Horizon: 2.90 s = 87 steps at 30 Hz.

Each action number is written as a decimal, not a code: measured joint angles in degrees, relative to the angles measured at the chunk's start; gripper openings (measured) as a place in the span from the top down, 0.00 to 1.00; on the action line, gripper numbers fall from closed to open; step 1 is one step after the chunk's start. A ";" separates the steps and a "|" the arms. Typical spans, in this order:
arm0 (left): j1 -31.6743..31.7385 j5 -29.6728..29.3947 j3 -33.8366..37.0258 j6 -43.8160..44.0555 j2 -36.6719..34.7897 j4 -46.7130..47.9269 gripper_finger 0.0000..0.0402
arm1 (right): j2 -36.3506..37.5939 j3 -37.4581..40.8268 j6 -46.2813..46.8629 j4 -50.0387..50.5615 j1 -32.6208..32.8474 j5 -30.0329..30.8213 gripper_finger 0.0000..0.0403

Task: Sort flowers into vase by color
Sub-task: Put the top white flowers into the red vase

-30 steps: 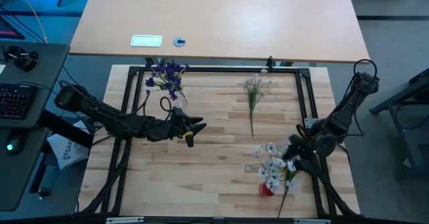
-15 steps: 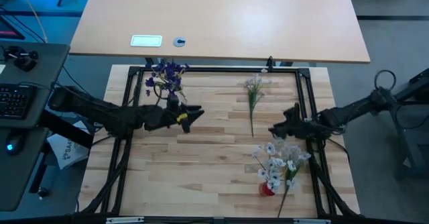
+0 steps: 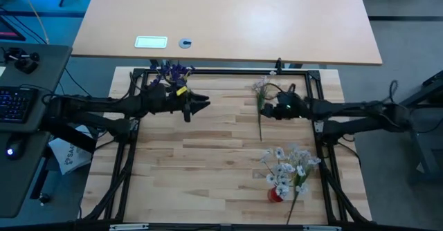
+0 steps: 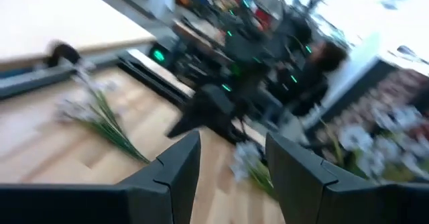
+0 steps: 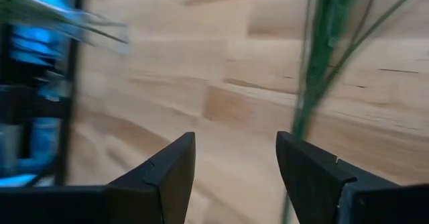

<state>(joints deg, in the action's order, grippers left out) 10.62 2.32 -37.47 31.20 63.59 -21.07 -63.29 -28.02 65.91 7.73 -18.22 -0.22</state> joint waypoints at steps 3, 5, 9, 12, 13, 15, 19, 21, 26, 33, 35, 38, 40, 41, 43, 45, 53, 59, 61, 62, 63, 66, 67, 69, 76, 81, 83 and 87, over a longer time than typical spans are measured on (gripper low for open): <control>1.11 6.53 0.00 -0.82 0.00 1.37 0.61 | -6.97 -5.72 -4.09 5.33 -1.86 -2.00 0.50; 1.47 9.85 0.00 -1.58 0.00 1.61 0.61 | -11.31 -10.55 -7.36 10.96 -2.60 -1.09 0.50; 1.48 13.66 0.00 -3.36 0.00 1.72 0.61 | -19.70 -19.69 -10.89 23.91 -4.18 4.83 0.50; 1.48 15.43 0.00 -3.41 0.00 1.75 0.61 | -24.88 -23.96 -12.59 27.94 -6.20 5.67 0.50; 1.48 16.18 0.00 -3.41 0.00 1.82 0.61 | -26.33 -24.85 -13.26 27.87 -6.91 4.96 0.50; 1.34 17.65 0.00 -3.42 0.00 2.33 0.61 | -28.91 -25.97 -14.00 27.72 -8.27 2.38 0.50; 1.19 27.61 0.00 -5.83 -0.18 6.29 0.61 | -32.77 -26.69 -17.14 27.49 -10.00 -1.00 0.50; 1.06 29.98 0.00 -5.90 -0.74 10.09 0.61 | -34.16 -26.69 -17.31 27.29 -10.63 -1.57 0.50; -0.08 29.35 0.07 -7.30 -2.32 17.48 0.61 | -35.65 -26.69 -18.12 25.16 -11.08 -1.93 0.50; -2.71 25.49 2.82 -4.75 -6.64 14.56 0.61 | -35.71 -26.69 -19.28 24.72 -11.08 -2.49 0.50; -3.51 23.60 3.19 -2.34 -8.25 14.43 0.61 | -35.65 -26.69 -20.01 24.59 -11.17 -4.39 0.50; -4.85 21.28 3.29 0.19 -11.03 14.11 0.61 | -35.13 -26.69 -19.85 23.65 -11.01 -7.79 0.50; -5.73 19.80 3.30 1.21 -12.87 13.95 0.61 | -34.59 -26.69 -19.81 23.55 -10.88 -8.13 0.50; -6.07 19.25 3.31 1.26 -13.88 14.04 0.61 | -34.54 -26.69 -19.81 23.31 -10.96 -7.89 0.50; -6.59 18.16 3.32 0.99 -15.87 14.04 0.61 | -34.69 -26.69 -19.89 23.88 -11.04 -6.64 0.50; -6.77 16.62 3.32 0.12 -17.86 14.93 0.61 | -35.32 -26.69 -19.55 23.88 -10.88 -5.88 0.50; -6.95 10.29 3.32 -5.05 -22.91 24.07 0.61 | -38.62 -26.96 -17.88 22.82 -8.88 -3.22 0.50; -6.94 7.32 4.57 -6.88 -23.19 25.44 0.61 | -39.43 -26.98 -19.91 23.40 -5.86 2.47 0.59; -6.96 6.15 6.29 -6.30 -23.17 24.17 0.61 | -39.48 -26.95 -20.61 23.93 -5.31 3.24 0.68; -6.96 5.65 7.08 -5.97 -23.16 24.01 0.61 | -39.49 -26.93 -21.07 24.19 -5.07 3.54 0.73; -6.96 5.29 7.77 -5.69 -23.15 23.93 0.61 | -39.49 -26.91 -21.41 24.35 -4.81 3.81 0.80; -6.96 4.96 10.14 -3.85 -23.17 22.68 0.61 | -37.65 -26.74 -24.07 24.62 -4.23 3.61 0.96; -6.96 4.96 10.95 -3.17 -23.15 21.95 0.61 | -36.44 -26.61 -24.76 24.82 -4.16 3.52 0.96; -6.96 4.93 12.07 -2.50 -23.12 19.59 0.61 | -32.81 -26.12 -25.64 27.45 -3.98 2.17 0.96; -6.96 0.81 16.19 -2.88 -23.12 6.14 0.61 | -11.85 -22.46 -26.54 26.86 -0.16 2.54 0.99; -6.96 -4.52 19.47 -2.54 -22.77 -0.43 0.61 | 4.44 -14.87 -19.58 25.10 6.37 2.98 0.99; -6.96 -5.79 20.33 -1.23 -22.09 -3.90 0.61 | 10.60 -11.04 -15.64 22.79 9.99 3.09 0.99; -7.35 -8.54 20.94 2.28 -18.49 -10.56 0.61 | 20.62 -3.50 -11.45 14.65 17.63 6.03 0.99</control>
<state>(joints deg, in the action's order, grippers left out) 3.27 -6.22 -16.53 33.48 45.10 -31.63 -42.67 -31.52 54.46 22.38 -0.59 5.81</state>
